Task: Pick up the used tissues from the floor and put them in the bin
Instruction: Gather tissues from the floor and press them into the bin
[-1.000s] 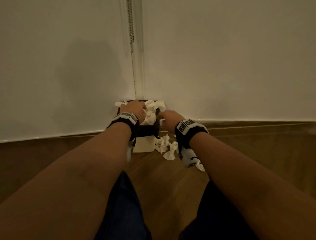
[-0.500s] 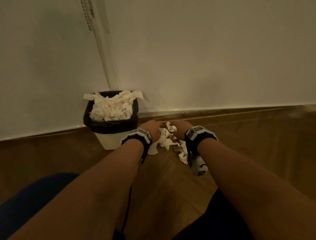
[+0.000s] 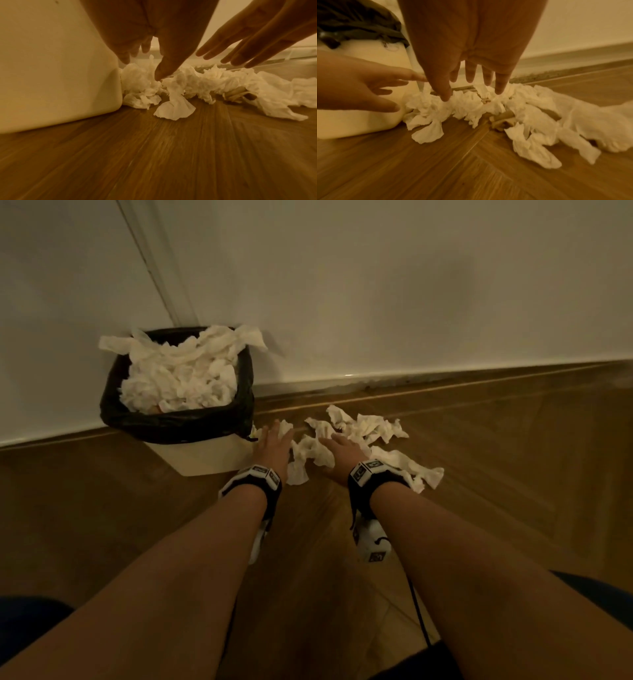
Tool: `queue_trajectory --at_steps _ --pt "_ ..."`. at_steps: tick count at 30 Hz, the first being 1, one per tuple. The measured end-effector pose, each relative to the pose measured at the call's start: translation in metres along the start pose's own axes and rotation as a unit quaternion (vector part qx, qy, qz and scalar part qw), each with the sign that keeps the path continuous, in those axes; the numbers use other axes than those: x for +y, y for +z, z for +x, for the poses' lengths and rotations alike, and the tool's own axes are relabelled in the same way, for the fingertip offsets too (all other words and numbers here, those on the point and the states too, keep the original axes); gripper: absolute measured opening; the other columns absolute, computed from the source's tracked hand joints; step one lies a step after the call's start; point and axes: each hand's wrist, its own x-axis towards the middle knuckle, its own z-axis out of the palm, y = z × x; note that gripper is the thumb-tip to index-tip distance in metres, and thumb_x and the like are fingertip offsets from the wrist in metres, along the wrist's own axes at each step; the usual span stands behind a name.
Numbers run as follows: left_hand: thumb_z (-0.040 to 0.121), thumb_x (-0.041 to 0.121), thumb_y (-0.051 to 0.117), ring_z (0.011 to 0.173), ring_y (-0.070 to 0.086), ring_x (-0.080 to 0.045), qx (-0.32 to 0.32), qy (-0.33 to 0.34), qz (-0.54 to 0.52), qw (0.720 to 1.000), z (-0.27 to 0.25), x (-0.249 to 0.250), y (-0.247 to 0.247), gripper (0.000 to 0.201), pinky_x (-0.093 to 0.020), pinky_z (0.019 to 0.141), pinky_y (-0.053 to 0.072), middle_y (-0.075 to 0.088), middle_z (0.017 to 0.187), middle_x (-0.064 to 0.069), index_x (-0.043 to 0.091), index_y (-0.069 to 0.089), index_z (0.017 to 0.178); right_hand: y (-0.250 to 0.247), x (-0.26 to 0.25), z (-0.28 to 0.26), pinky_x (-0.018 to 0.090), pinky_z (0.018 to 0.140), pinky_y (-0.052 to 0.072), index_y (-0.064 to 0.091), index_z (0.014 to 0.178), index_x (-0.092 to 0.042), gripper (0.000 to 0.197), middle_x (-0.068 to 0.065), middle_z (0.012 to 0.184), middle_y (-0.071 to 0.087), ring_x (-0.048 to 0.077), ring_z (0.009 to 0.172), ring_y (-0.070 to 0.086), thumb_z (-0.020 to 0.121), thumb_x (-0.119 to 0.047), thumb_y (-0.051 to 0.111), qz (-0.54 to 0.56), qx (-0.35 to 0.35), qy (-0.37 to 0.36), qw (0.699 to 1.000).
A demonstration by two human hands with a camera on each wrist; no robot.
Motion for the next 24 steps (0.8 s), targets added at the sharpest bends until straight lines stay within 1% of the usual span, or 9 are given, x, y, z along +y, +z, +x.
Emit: queue_trajectory --at_steps 3,6,9,12,14,16,19,20,24 --pt "0.09 0.01 0.054 0.143 -0.016 -0.034 -0.013 -0.002 0.039 0.999 0.012 0.0 0.008 0.085 -0.047 0.116 0.009 -0.021 0.155 -0.008 0.03 -0.004 0.149 0.009 -0.002 0.008 0.042 0.117 0.015 0.019 0.149 -0.02 0.069 0.011 0.156 0.016 0.03 0.145 0.012 0.092 -0.04 0.052 0.021 0.004 0.009 1.0" --pt "0.086 0.017 0.06 0.142 -0.015 -0.037 -0.042 -0.015 0.05 0.998 0.022 -0.004 0.018 0.094 -0.049 0.114 0.012 -0.025 0.154 -0.006 0.032 -0.008 0.148 0.008 -0.007 0.015 0.04 0.117 0.015 0.019 0.149 -0.022 0.069 0.01 0.157 0.016 0.029 0.144 0.013 0.092 -0.04 0.053 0.032 0.009 0.015 0.999" --pt "0.093 0.02 0.049 0.143 -0.001 -0.037 -0.054 -0.021 0.042 0.997 0.022 -0.006 0.026 0.074 -0.049 0.114 0.019 -0.016 0.156 -0.01 0.023 0.002 0.149 0.008 -0.009 0.018 0.041 0.118 0.014 0.016 0.15 -0.021 0.068 0.012 0.157 0.013 0.032 0.144 0.012 0.093 -0.032 0.052 0.046 0.005 0.02 0.999" --pt "0.098 0.014 0.032 0.143 0.007 -0.035 -0.109 -0.052 0.02 0.993 0.015 -0.009 0.035 0.058 -0.049 0.113 0.024 -0.01 0.156 -0.01 0.015 0.005 0.149 0.014 -0.012 0.02 0.045 0.118 0.012 0.012 0.151 -0.022 0.068 0.01 0.158 0.01 0.034 0.145 0.007 0.095 -0.033 0.048 0.036 -0.01 0.026 0.999" --pt "0.099 0.011 0.025 0.143 0.011 -0.033 -0.113 -0.054 0.03 0.992 0.01 -0.011 0.04 0.052 -0.047 0.114 0.023 -0.003 0.156 -0.013 0.007 0.009 0.148 0.017 -0.013 0.02 0.044 0.118 0.011 0.012 0.151 -0.022 0.067 0.01 0.158 0.01 0.034 0.145 0.006 0.096 -0.034 0.047 0.029 -0.016 0.027 0.999" --pt "0.1 0.01 0.024 0.141 0.018 -0.032 -0.093 -0.049 0.027 0.994 0.007 -0.012 0.039 0.048 -0.043 0.113 0.026 0.009 0.155 -0.016 0.004 0.016 0.147 0.018 -0.013 0.021 0.043 0.118 0.011 0.013 0.151 -0.021 0.067 0.01 0.158 0.011 0.033 0.145 0.007 0.095 -0.034 0.048 0.03 -0.015 0.029 0.999" --pt "0.1 0.01 0.027 0.128 0.04 -0.03 -0.084 -0.063 0.038 0.994 0.002 -0.012 0.032 0.039 -0.038 0.1 0.038 0.034 0.144 -0.017 0.001 0.039 0.135 0.018 -0.013 0.021 0.042 0.118 0.013 0.014 0.151 -0.021 0.068 0.011 0.157 0.013 0.033 0.145 0.009 0.094 -0.033 0.049 0.035 -0.014 0.033 0.999" --pt "0.1 0.011 0.027 0.127 0.041 -0.031 -0.089 -0.069 0.036 0.993 0.0 -0.012 0.031 0.038 -0.038 0.099 0.039 0.035 0.143 -0.016 0.002 0.04 0.134 0.018 -0.014 0.021 0.042 0.117 0.013 0.014 0.151 -0.021 0.067 0.011 0.157 0.013 0.033 0.145 0.009 0.094 -0.032 0.05 0.037 -0.015 0.035 0.999" --pt "0.1 0.015 0.028 0.136 0.03 -0.031 -0.125 -0.089 0.0 0.988 -0.001 -0.015 0.035 0.045 -0.04 0.108 0.03 0.023 0.151 -0.015 0.004 0.027 0.144 0.016 -0.014 0.018 0.041 0.117 0.014 0.017 0.15 -0.02 0.066 0.011 0.157 0.014 0.033 0.144 0.011 0.095 -0.031 0.05 0.037 -0.021 0.04 0.998"
